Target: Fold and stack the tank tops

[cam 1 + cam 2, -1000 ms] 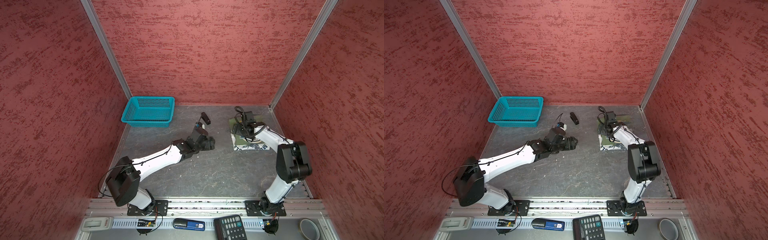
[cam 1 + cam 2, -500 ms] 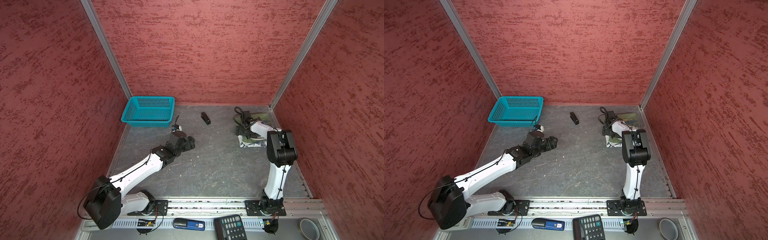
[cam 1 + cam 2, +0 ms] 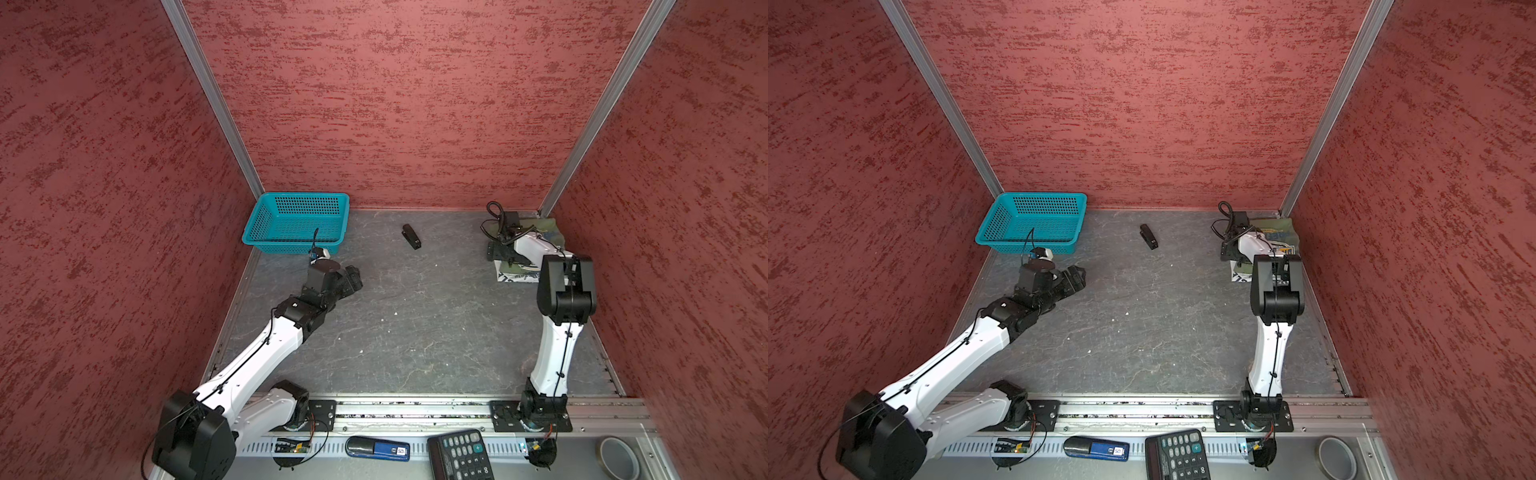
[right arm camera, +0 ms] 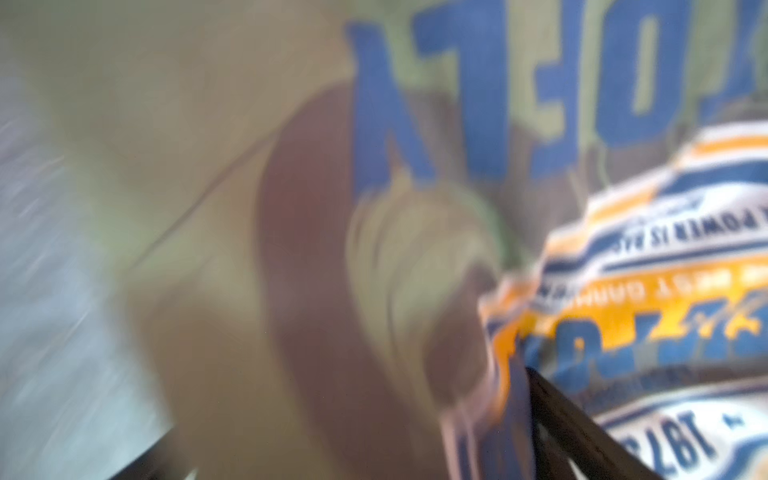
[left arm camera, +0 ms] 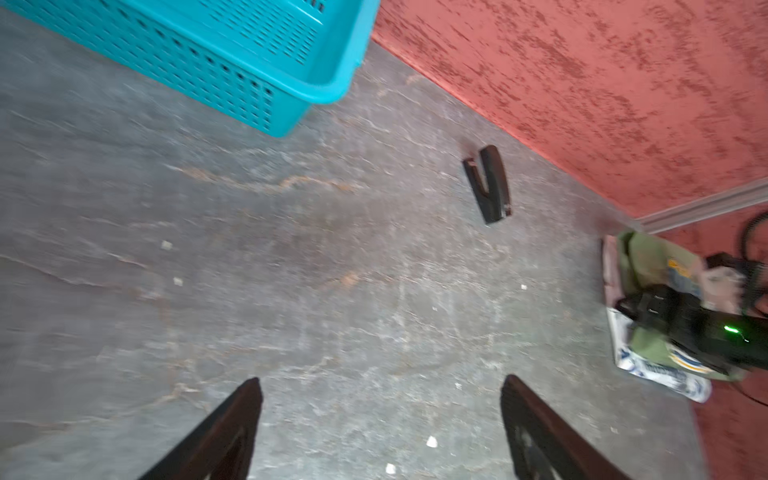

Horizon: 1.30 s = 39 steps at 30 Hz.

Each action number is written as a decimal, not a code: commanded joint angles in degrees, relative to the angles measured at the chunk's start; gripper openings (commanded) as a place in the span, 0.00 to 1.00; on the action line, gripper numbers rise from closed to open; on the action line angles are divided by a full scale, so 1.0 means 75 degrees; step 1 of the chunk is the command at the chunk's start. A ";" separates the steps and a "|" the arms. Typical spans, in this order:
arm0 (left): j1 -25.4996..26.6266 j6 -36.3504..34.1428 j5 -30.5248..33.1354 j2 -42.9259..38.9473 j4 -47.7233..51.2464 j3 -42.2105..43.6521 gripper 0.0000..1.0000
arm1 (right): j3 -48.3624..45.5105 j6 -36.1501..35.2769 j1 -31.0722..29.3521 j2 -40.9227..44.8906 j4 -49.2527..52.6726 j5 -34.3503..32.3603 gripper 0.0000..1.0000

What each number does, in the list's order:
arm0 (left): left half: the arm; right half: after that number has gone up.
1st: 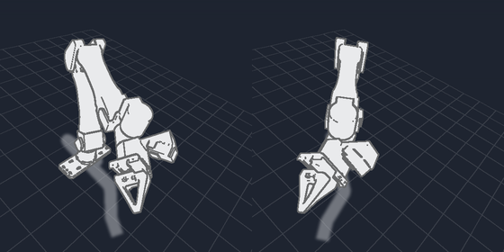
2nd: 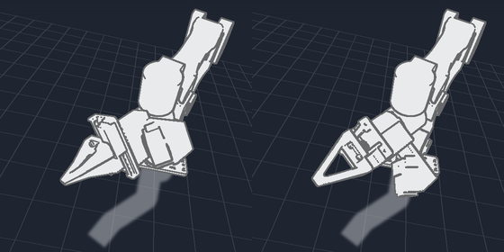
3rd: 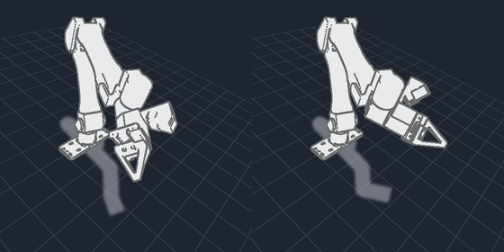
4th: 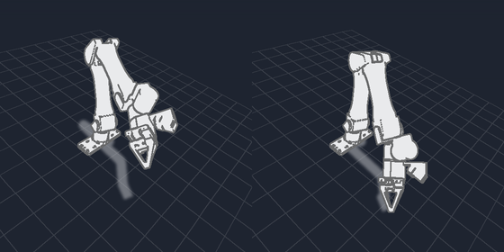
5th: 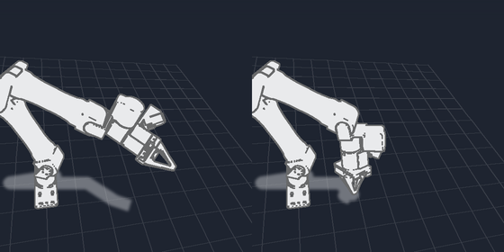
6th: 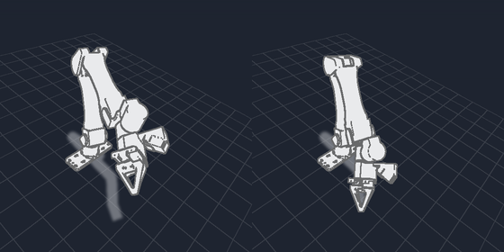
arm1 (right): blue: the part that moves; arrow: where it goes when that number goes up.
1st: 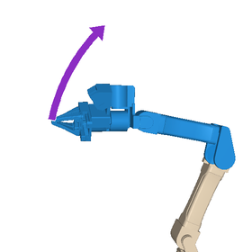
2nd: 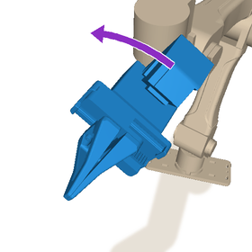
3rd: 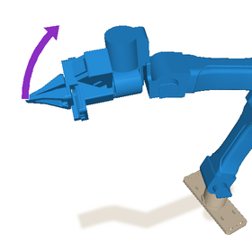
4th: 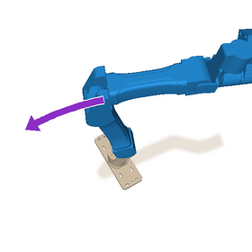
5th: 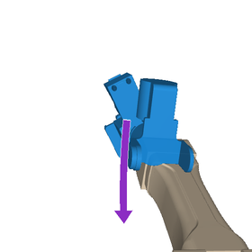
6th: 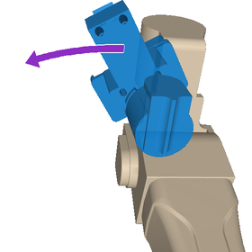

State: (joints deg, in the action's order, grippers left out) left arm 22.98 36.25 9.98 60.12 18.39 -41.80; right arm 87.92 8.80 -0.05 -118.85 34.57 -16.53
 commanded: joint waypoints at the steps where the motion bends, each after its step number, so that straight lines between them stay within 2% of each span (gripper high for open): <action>1: -0.0122 -0.0418 0.0839 -0.0231 0.0405 -0.0087 1.00 | -0.0538 0.0197 -0.0591 0.1310 -0.0056 0.0435 0.99; 4: -0.0169 -0.0859 0.1827 -0.0291 0.0478 -0.0170 1.00 | -0.1635 0.0351 -0.1069 0.2575 -0.0833 0.0509 0.99; 7: -0.0271 -0.1298 0.2949 -0.0269 0.0270 -0.0056 1.00 | -0.3306 0.0555 -0.1227 0.3995 -0.2328 0.0368 0.99; 11: -0.0829 -0.2194 0.3316 -0.0251 -0.0812 0.0500 1.00 | -0.5610 -0.0132 -0.1225 0.5408 -0.4653 0.0130 0.99; 14: -0.1051 -0.3407 0.3402 -0.0350 -0.2481 0.1267 0.99 | -0.6683 -0.0328 -0.1212 0.5656 -0.5644 -0.0291 0.99; 16: -0.1326 -0.3660 0.3444 -0.0308 -0.3035 0.1561 0.99 | -0.7196 -0.0519 -0.1211 0.5514 -0.6367 -0.0690 0.99; 19: -0.1814 -0.3778 0.2891 0.0007 -0.3398 0.1818 0.99 | -0.7803 -0.0737 -0.1191 0.5174 -0.7689 -0.0830 0.99; 21: -0.2026 -0.4059 0.2397 0.0350 -0.4505 0.2270 0.99 | -0.7980 -0.1021 -0.1162 0.5048 -0.8510 -0.0661 0.99; 24: -0.2556 -0.4274 0.1120 0.0987 -0.6179 0.2904 0.99 | -0.8355 -0.1533 -0.1056 0.5052 -0.9670 -0.0534 0.98; 25: -0.2704 -0.4456 0.0820 0.1249 -0.6822 0.3053 1.00 | -0.8523 -0.1671 -0.0949 0.5106 -1.0059 -0.0169 0.99; 27: -0.2789 -0.4718 0.0511 0.1408 -0.7241 0.3069 1.00 | -0.8782 -0.1738 -0.0700 0.5170 -1.0672 0.0609 0.98; 31: -0.3241 -0.4701 -0.0513 0.1898 -0.8751 0.3396 1.00 | -0.9241 -0.1554 -0.0100 0.5017 -1.2033 0.1825 0.98; 32: -0.3429 -0.4558 -0.0980 0.2080 -0.9059 0.3426 1.00 | -0.9406 -0.1493 0.0001 0.4832 -1.2548 0.1928 0.98; 34: -0.3628 -0.4386 -0.1403 0.2983 -1.0147 0.3567 1.00 | -0.9591 -0.1251 0.0204 0.4510 -1.3033 0.2006 0.98; 36: -0.3555 -0.4661 -0.1771 0.3842 -1.1142 0.3506 1.00 | -0.9700 -0.1204 0.0260 0.4094 -1.3560 0.2027 0.98; 37: -0.3430 -0.4831 -0.1908 0.3634 -1.0296 0.3223 1.00 | -0.9711 -0.1182 0.0274 0.3951 -1.3843 0.2000 0.98; 38: -0.3344 -0.4991 -0.1937 0.3546 -0.9565 0.2918 1.00 | -0.9613 -0.1150 0.0317 0.4086 -1.3429 0.2078 0.99; 39: -0.3232 -0.5112 -0.1861 0.3783 -0.9524 0.2735 1.00 | -0.9601 -0.1114 0.0361 0.4042 -1.3422 0.2132 0.99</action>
State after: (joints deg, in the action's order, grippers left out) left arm -2.76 1.43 0.99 87.88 -50.92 -17.43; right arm 15.68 -0.58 2.02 -88.55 -59.16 -3.99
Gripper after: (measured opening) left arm 0.996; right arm 0.986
